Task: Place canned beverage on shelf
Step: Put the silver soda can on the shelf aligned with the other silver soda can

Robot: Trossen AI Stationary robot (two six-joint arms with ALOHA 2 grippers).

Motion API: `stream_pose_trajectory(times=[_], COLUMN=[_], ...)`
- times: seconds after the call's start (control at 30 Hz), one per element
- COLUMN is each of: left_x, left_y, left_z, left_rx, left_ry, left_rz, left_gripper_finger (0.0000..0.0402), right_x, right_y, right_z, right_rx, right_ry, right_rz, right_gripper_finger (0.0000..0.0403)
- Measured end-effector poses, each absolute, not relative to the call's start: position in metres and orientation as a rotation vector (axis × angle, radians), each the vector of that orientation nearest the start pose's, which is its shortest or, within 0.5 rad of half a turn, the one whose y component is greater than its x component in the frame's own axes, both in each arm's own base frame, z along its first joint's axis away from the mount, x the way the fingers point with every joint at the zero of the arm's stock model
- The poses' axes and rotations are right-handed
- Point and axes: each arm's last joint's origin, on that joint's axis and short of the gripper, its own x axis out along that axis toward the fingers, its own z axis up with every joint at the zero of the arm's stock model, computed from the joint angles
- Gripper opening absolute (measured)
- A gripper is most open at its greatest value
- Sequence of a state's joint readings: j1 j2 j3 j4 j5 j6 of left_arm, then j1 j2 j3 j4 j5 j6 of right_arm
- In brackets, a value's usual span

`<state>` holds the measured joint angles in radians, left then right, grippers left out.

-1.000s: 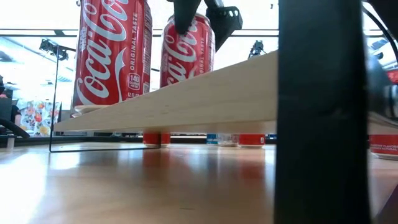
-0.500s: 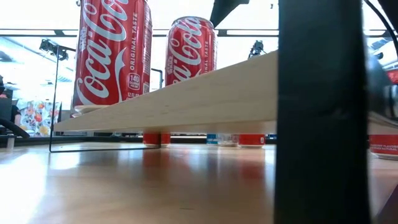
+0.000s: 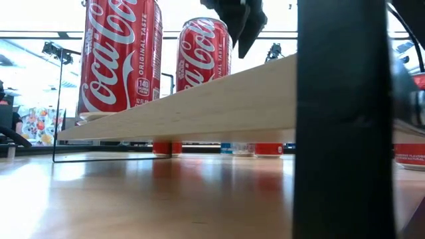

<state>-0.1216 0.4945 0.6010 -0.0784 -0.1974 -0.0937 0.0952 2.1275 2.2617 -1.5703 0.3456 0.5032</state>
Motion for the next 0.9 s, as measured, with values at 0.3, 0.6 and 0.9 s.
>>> stream_pose_trajectory(times=[0.3, 0.6, 0.9], left_x=[0.126, 0.121, 0.119], left_y=[-0.010, -0.021, -0.027], left_z=[0.314, 0.310, 0.303], left_rx=[-0.108, -0.077, -0.089], left_ry=[0.000, 0.043, 0.109], left_rz=[0.075, -0.015, 0.020], left_gripper_finger=[0.0210, 0.0210, 0.0210], right_x=[0.408, 0.398, 0.392], right_y=[-0.049, -0.125, -0.149], right_z=[0.326, 0.322, 0.322], right_rx=[0.003, 0.094, 0.154], right_ry=[1.308, 1.317, 1.296], right_rz=[-0.623, -0.661, -0.675], right_gripper_finger=[0.0360, 0.0395, 0.0400])
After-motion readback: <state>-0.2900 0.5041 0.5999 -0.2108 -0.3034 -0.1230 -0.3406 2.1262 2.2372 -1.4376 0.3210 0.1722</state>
